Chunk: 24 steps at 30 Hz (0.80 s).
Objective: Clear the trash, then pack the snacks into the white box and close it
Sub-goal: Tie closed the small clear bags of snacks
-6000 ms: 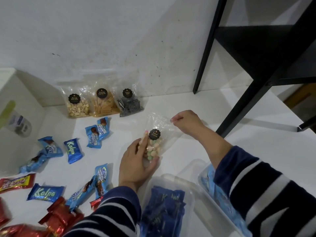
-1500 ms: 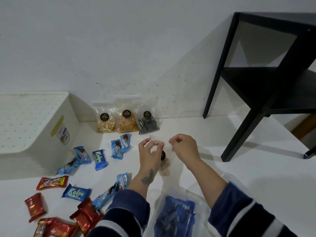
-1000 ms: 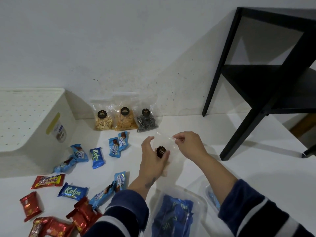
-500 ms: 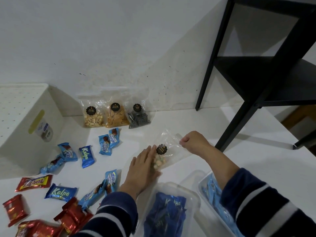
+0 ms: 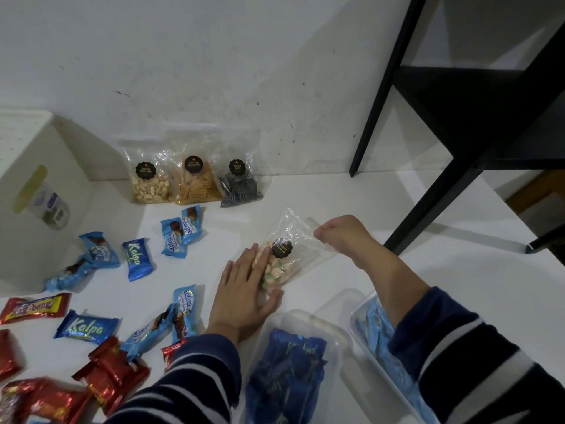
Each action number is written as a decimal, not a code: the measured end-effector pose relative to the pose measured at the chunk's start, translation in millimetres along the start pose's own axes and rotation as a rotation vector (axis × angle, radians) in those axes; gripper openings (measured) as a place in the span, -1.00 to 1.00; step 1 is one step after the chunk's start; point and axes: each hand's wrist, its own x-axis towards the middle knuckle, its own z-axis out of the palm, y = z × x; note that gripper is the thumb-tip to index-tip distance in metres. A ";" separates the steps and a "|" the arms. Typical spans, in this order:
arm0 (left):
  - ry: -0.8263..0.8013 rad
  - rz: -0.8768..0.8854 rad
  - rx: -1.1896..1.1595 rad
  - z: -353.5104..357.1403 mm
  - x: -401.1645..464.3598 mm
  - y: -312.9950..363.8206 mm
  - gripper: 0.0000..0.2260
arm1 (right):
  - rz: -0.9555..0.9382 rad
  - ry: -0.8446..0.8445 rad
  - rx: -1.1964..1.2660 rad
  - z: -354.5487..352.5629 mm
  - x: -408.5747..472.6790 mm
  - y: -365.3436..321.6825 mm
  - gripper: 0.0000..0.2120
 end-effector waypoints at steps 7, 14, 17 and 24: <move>0.022 -0.021 -0.013 -0.5 0.2 -0.1 -0.27 | -0.090 0.030 0.074 7.9 3.7 0.1 -0.74; 0.084 -0.052 -0.019 -6.0 -1.7 3.6 -0.27 | -0.141 0.059 0.170 17.0 2.8 1.5 -0.83; 0.086 -0.050 -0.024 -7.2 -1.7 4.6 -0.28 | -0.159 0.052 0.146 20.1 3.9 1.5 -0.88; 0.103 -0.064 -0.014 -5.9 -1.8 4.2 -0.27 | -0.187 0.003 0.187 21.5 6.5 -5.1 -0.90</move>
